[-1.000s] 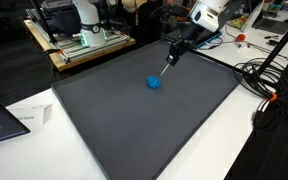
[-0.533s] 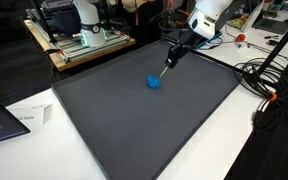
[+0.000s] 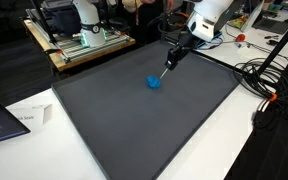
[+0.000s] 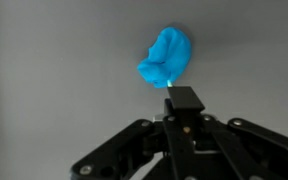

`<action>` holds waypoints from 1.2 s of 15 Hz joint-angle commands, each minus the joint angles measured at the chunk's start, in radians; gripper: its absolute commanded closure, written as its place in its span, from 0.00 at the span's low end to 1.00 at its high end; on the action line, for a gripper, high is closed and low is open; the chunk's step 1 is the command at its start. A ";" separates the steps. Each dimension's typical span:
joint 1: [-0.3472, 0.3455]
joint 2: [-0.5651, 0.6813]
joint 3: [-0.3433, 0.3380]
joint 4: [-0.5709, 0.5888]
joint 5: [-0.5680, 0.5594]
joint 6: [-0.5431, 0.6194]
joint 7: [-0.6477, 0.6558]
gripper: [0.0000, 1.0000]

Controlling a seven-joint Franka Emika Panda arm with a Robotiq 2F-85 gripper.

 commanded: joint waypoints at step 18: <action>-0.017 0.067 -0.016 -0.031 0.039 0.047 -0.034 0.97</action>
